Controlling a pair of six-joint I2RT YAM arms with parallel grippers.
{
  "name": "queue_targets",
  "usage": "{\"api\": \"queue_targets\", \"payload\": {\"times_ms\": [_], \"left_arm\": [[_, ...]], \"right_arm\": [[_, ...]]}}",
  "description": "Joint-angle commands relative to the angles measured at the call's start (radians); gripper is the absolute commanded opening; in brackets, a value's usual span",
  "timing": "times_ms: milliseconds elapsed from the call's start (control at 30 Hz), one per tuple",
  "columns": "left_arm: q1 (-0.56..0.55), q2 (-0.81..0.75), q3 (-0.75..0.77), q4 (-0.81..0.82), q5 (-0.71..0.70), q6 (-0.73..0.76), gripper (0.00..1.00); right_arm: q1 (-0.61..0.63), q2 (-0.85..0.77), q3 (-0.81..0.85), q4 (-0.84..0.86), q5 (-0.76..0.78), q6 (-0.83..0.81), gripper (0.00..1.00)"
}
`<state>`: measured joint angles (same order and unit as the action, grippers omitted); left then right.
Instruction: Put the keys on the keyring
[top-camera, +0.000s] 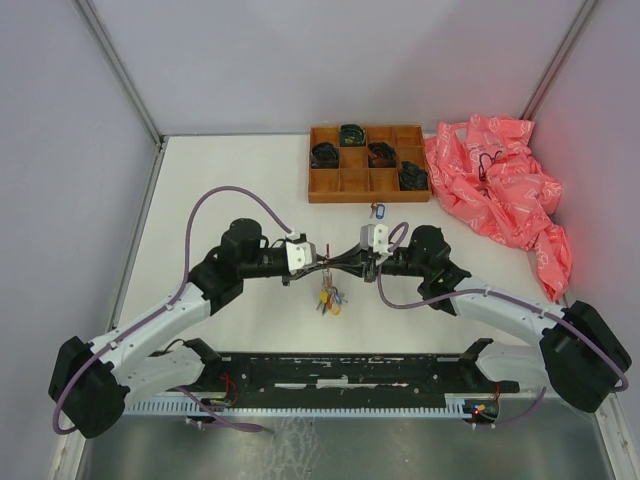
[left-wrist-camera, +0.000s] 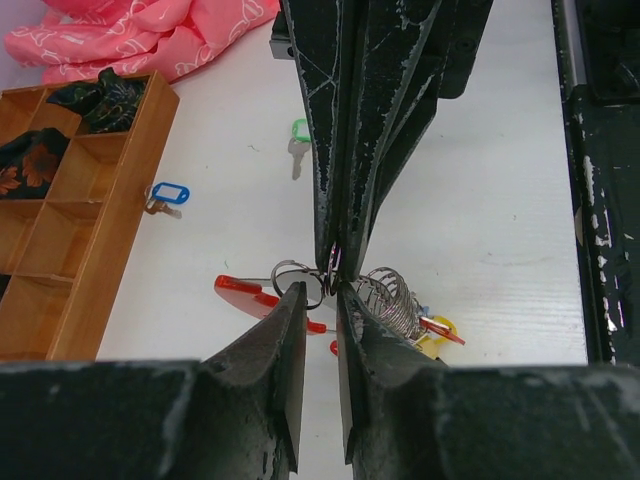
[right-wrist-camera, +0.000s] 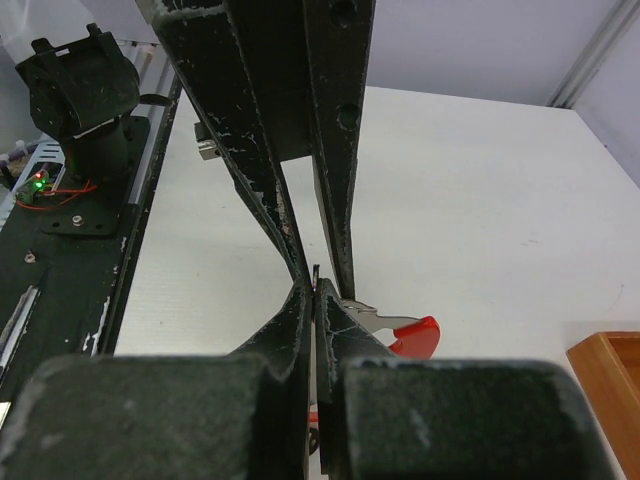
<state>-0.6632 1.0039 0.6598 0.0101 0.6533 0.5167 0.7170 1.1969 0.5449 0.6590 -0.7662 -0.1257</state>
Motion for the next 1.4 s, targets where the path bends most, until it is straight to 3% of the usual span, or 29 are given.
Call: {"api": "queue_targets", "payload": {"times_ms": [0,400,567,700,967,1167,1367], "left_arm": [[0.005,-0.001,0.008,0.058,0.043,-0.028,0.24],[0.014,-0.032,-0.007,0.102,0.1,-0.05,0.21],[0.014,-0.021,-0.006,0.106,0.115,-0.048,0.05],[0.014,-0.004,0.012,0.085,0.118,-0.036,0.03],[0.014,0.013,0.134,-0.215,-0.035,0.059,0.03],[0.014,0.006,0.163,-0.305,-0.102,0.088,0.03],[0.015,-0.048,0.104,-0.227,-0.141,0.048,0.03]], "right_arm": [[-0.005,-0.009,0.011,0.1,-0.055,0.026,0.01],[-0.005,0.021,0.029,0.07,-0.061,0.021,0.01],[-0.004,0.021,0.037,0.065,-0.073,0.026,0.01],[-0.004,0.022,0.045,0.033,-0.076,0.026,0.04],[-0.005,-0.083,0.067,-0.153,0.09,0.022,0.39],[-0.005,-0.141,0.136,-0.399,0.271,0.1,0.54],[-0.008,-0.116,0.288,-0.763,0.541,0.219,0.63]]}}
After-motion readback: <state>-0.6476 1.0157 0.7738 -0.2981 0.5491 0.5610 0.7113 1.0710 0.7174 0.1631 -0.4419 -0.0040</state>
